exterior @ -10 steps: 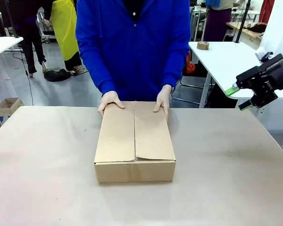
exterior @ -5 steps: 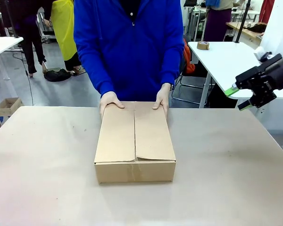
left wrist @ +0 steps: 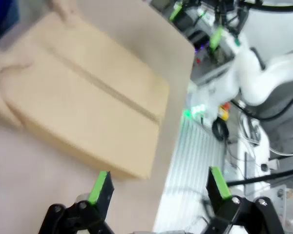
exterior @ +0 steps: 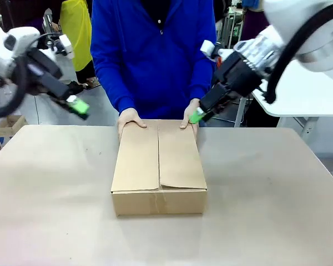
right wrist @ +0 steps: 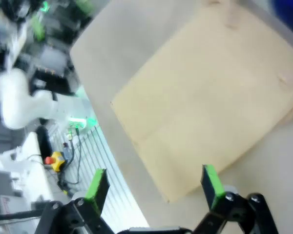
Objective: Pack the gift set into the box.
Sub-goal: Press and hold the closed box until the human finishes sealing it.
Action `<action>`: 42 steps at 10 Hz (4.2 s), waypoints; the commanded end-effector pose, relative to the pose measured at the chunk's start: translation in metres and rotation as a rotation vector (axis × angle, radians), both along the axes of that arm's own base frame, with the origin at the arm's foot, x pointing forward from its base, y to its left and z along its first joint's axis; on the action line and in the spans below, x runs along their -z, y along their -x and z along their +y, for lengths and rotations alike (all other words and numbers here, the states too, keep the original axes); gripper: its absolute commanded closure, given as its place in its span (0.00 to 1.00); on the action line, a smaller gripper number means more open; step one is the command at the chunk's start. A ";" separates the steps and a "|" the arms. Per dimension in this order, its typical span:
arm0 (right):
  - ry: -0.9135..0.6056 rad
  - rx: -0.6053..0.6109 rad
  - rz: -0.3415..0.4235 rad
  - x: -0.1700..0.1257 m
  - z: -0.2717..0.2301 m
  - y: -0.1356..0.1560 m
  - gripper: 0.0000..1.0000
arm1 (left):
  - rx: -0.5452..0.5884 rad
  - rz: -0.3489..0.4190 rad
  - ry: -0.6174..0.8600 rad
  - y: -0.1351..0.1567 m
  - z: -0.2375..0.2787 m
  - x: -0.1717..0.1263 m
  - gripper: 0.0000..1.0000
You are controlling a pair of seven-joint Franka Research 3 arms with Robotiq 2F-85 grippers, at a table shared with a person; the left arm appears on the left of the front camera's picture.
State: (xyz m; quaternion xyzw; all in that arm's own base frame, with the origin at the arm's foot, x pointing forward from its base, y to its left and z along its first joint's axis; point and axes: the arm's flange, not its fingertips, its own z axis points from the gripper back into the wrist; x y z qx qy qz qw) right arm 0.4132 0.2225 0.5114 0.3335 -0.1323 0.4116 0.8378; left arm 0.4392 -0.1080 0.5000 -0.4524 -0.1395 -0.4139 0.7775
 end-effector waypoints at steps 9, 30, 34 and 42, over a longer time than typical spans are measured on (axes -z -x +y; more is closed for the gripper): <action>-0.544 -0.396 -0.423 -0.005 -0.031 -0.003 0.00 | -0.344 -0.477 0.268 0.028 0.007 0.018 0.00; -0.544 -0.403 -0.547 0.226 -0.024 -0.076 0.00 | 0.253 -0.670 0.310 -0.038 -0.066 0.197 0.00; -0.589 -0.384 -0.522 0.223 -0.027 -0.074 0.00 | 0.256 -0.717 0.317 -0.031 -0.066 0.197 0.00; -0.589 -0.384 -0.522 0.223 -0.027 -0.074 0.00 | 0.256 -0.717 0.317 -0.031 -0.066 0.197 0.00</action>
